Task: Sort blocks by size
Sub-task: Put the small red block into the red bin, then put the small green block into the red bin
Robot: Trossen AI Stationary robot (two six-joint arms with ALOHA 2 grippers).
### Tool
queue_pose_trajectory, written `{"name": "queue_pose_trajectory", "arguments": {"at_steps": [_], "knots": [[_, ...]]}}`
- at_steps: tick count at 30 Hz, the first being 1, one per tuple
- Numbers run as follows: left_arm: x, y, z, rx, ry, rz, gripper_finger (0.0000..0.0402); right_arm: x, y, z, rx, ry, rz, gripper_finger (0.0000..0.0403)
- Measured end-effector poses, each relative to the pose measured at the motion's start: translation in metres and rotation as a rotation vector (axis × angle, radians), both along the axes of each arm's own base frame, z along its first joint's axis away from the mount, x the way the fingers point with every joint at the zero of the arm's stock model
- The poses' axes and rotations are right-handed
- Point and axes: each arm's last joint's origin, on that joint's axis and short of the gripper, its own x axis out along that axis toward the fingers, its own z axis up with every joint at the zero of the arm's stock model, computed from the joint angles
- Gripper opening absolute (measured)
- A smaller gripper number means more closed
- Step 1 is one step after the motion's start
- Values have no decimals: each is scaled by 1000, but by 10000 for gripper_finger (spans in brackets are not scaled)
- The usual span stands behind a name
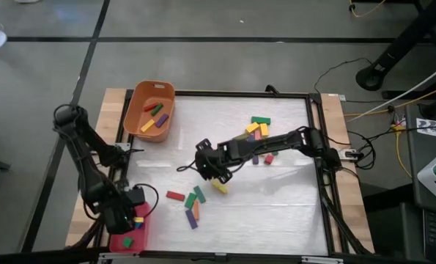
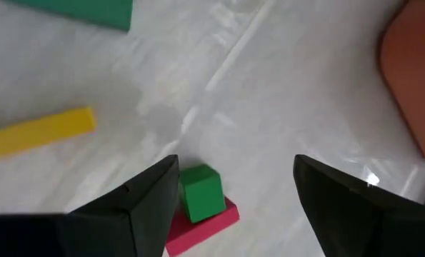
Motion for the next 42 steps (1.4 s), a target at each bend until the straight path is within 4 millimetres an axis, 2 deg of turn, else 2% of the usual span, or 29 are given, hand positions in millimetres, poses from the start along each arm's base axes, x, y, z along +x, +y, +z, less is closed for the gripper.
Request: {"name": "queue_pose_trajectory", "arguments": {"at_steps": [6,11,20,25,28,32,36,42], "knots": [[4,-7,-12,48,28,-7,125,3,-11,-8,16,29,7,276],[6,-11,-18,63,53,43,125,6,-9,-22,23,57,16,276],[9,-18,-32,83,147,21,125,5,-9,-23,15,80,42,276],[10,-20,-38,110,165,5,125,4,-9,-42,-17,168,102,276],[11,-21,-40,120,160,-42,125,6,-11,-47,-52,177,102,275],[14,-22,-44,137,162,-23,127,7,-11,-48,-54,170,101,275],[17,-24,-51,156,174,-32,157,7,-11,-48,-55,163,100,275],[19,-28,-61,175,220,-215,196,7,-11,-48,-70,174,118,275]]}}
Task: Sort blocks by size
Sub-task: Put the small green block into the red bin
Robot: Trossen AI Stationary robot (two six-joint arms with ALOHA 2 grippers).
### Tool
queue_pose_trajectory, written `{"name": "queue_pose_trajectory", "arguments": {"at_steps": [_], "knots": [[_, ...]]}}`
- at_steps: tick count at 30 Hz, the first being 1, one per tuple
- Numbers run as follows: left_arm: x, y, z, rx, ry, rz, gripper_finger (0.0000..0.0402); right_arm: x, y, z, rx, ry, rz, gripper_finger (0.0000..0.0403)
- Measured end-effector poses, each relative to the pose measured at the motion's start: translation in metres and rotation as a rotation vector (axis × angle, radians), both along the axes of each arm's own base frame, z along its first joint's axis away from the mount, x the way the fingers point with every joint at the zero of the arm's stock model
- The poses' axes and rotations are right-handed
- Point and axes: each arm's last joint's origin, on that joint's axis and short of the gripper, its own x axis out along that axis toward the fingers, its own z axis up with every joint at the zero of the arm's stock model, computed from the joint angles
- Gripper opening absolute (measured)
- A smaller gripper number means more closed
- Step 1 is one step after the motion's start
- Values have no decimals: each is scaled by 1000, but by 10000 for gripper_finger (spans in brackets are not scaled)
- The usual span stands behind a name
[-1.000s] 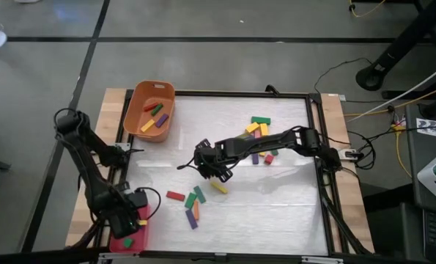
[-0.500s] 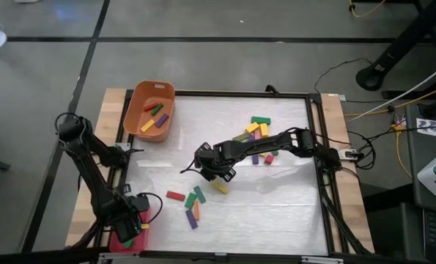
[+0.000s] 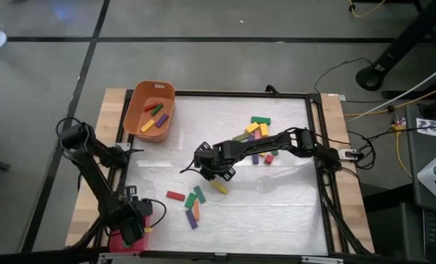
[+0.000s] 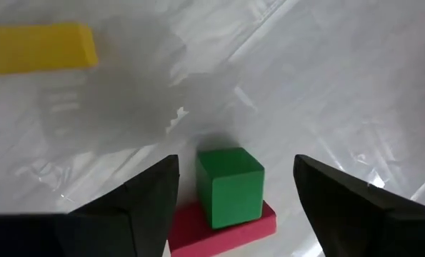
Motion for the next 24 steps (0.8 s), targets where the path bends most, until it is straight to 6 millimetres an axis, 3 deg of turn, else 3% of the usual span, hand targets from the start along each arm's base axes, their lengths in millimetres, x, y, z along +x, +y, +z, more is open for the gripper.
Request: {"name": "queue_pose_trajectory", "arguments": {"at_steps": [5,18,24], "knots": [[-1,1,3,-32,36,-77,196,-1,-6,-1,-13,23,17,275],[-4,6,16,-47,-38,0,193,-1,-35,-5,57,49,-9,273],[-4,6,16,-47,-39,-9,193,0,-33,-10,89,65,3,221]]}}
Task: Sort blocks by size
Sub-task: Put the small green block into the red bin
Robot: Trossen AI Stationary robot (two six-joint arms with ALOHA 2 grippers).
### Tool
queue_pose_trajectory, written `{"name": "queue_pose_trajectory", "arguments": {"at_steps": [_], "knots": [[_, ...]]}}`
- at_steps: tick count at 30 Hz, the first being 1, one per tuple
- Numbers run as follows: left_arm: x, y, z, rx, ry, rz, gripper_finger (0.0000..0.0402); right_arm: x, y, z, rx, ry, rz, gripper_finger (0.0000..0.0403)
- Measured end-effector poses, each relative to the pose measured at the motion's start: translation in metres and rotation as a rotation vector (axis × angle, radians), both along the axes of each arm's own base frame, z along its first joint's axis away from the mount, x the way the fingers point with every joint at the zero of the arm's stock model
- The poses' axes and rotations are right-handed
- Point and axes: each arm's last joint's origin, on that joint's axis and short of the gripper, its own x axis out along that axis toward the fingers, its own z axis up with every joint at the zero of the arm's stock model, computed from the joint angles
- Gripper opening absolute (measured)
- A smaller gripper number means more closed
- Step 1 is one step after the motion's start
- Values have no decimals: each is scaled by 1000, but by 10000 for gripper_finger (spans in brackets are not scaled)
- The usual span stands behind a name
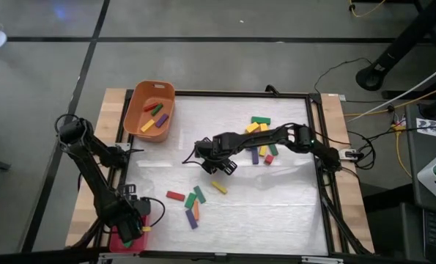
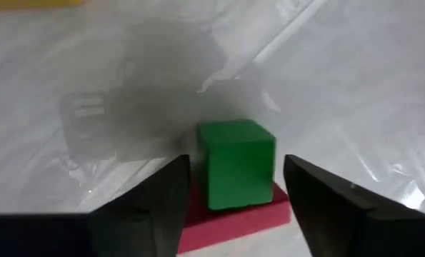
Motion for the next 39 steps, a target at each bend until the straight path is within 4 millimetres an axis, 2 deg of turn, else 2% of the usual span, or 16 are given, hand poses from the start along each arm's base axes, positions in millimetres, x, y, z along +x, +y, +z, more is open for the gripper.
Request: {"name": "queue_pose_trajectory", "arguments": {"at_steps": [7,14,17,20,28,33,39], "knots": [[0,0,0,8,-13,0,194,2,0,-6,1,3,0,134],[3,3,1,86,-138,13,194,7,7,-1,1,-55,14,128],[3,10,9,142,-238,52,194,16,14,14,5,-135,29,141],[-1,23,25,186,-382,167,194,25,21,33,-12,-230,42,144],[-21,66,78,96,-799,454,194,47,45,73,-172,-531,95,131],[-29,87,97,15,-904,555,194,58,49,91,-305,-727,7,138],[-26,102,103,46,-960,617,194,64,50,104,-303,-877,-68,134]]}}
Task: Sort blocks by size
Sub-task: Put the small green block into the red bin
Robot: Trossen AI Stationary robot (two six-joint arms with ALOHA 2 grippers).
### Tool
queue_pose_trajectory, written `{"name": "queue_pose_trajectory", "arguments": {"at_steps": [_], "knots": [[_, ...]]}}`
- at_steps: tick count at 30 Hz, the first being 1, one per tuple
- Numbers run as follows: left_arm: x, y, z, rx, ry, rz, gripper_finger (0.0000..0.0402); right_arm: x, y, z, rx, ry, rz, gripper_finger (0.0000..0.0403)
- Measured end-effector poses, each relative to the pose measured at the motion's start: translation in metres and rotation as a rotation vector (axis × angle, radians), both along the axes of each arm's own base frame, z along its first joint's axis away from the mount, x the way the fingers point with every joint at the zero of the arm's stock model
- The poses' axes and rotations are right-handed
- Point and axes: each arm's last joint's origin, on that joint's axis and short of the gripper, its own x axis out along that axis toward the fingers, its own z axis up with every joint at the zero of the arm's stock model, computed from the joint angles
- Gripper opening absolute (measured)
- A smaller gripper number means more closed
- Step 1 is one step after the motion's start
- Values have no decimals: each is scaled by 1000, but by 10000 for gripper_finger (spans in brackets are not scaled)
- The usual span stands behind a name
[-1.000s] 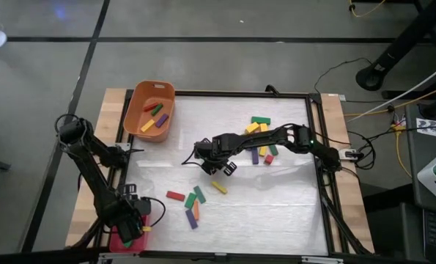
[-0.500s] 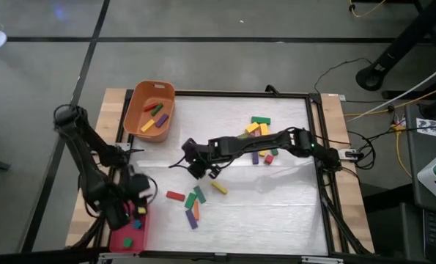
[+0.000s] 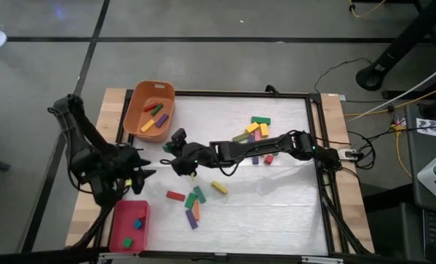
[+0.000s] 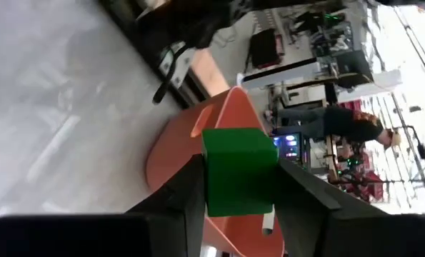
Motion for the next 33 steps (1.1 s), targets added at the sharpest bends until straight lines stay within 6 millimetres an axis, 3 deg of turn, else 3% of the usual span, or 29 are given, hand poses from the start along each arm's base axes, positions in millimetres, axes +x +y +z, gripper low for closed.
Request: {"name": "queue_pose_trajectory", "arguments": {"at_steps": [19,33], "knots": [[31,41,0,51,22,283,194,3,0,7,135,-128,-46,134],[44,52,1,21,-7,372,194,4,0,11,144,-175,-44,134]]}}
